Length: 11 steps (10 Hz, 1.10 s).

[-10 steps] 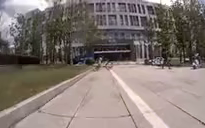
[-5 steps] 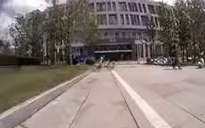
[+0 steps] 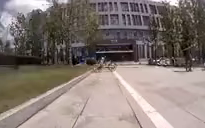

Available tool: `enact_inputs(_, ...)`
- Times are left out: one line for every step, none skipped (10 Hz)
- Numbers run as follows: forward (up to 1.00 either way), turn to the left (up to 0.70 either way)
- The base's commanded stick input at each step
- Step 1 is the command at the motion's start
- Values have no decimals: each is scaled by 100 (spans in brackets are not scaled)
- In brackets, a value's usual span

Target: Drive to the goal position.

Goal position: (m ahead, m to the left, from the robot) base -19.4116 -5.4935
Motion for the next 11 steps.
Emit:
enact_inputs(70,0)
enact_inputs(70,0)
enact_inputs(70,0)
enact_inputs(70,0)
enact_inputs(70,0)
enact_inputs(70,0)
enact_inputs(70,0)
enact_inputs(70,0)
enact_inputs(70,0)
enact_inputs(70,0)
enact_inputs(70,0)
